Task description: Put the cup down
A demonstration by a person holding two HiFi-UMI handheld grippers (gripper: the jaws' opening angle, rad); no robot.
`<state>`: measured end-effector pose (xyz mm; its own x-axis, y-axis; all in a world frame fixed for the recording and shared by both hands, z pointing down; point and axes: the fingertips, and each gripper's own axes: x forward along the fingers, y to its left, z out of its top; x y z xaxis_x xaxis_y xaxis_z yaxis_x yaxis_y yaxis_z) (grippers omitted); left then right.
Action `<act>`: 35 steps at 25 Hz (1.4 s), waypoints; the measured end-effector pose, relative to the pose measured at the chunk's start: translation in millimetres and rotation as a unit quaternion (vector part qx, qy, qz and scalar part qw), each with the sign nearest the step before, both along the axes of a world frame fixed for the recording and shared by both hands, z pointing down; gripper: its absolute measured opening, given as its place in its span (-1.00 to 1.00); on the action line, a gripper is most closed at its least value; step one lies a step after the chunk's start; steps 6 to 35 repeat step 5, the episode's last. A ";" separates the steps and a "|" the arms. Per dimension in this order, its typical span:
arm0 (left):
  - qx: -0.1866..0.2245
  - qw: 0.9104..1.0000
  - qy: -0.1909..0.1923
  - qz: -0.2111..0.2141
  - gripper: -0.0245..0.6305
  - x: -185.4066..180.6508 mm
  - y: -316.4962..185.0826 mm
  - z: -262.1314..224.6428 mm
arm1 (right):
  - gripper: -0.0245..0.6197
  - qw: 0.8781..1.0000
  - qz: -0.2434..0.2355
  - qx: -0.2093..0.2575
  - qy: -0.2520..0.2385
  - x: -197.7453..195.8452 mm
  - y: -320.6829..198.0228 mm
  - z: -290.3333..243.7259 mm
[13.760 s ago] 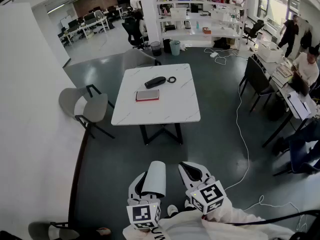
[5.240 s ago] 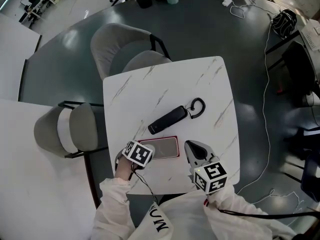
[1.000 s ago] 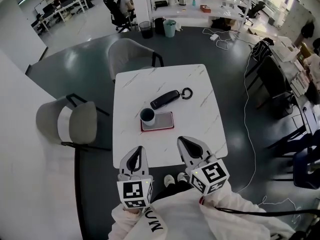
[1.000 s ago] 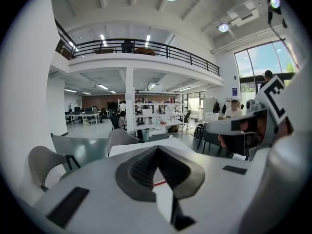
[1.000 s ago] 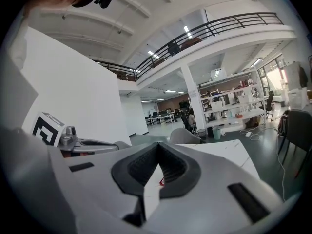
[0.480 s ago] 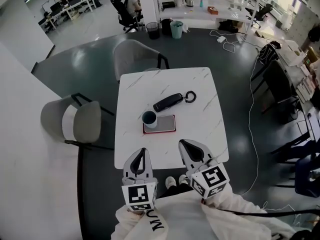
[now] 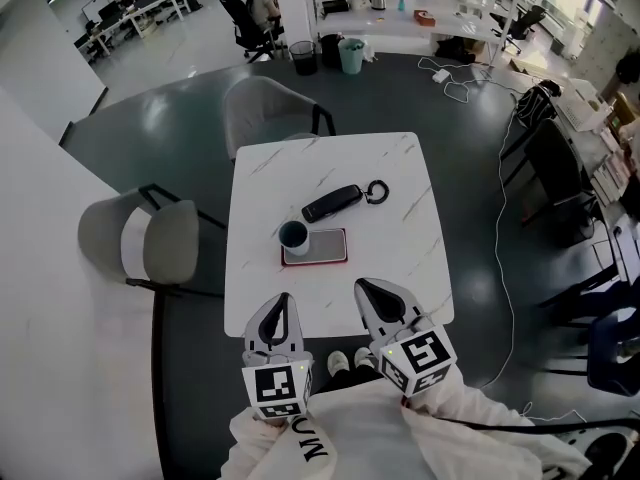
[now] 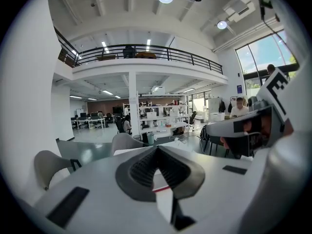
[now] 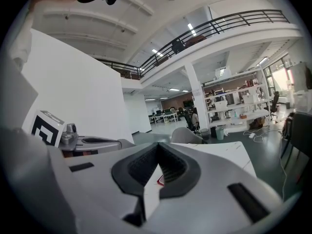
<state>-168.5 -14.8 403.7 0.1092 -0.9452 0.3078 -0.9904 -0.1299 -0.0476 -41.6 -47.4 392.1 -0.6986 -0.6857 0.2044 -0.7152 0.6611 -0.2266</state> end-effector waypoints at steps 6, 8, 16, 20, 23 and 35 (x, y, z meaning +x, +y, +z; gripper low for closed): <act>-0.005 1.000 -0.002 0.002 -0.90 2.5 -4.0 7.7 | -0.91 1.000 -0.004 -0.007 0.000 0.0 -2.6 9.8; -0.005 1.000 -0.002 0.002 -0.90 2.5 -4.0 7.7 | -0.91 1.000 -0.004 -0.007 0.000 0.0 -2.6 9.8; -0.005 1.000 -0.002 0.002 -0.90 2.5 -4.0 7.7 | -0.91 1.000 -0.004 -0.007 0.000 0.0 -2.6 9.8; -0.005 1.000 -0.002 0.002 -0.90 2.5 -4.0 7.7 | -0.91 1.000 -0.004 -0.007 0.000 0.0 -2.6 9.8; -0.005 1.000 -0.002 0.002 -0.90 2.5 -4.0 7.7 | -0.91 1.000 -0.004 -0.007 0.000 0.0 -2.6 9.8; -0.005 1.000 -0.002 0.002 -0.90 2.5 -4.0 7.7 | -0.91 1.000 -0.004 -0.007 0.000 0.0 -2.6 9.8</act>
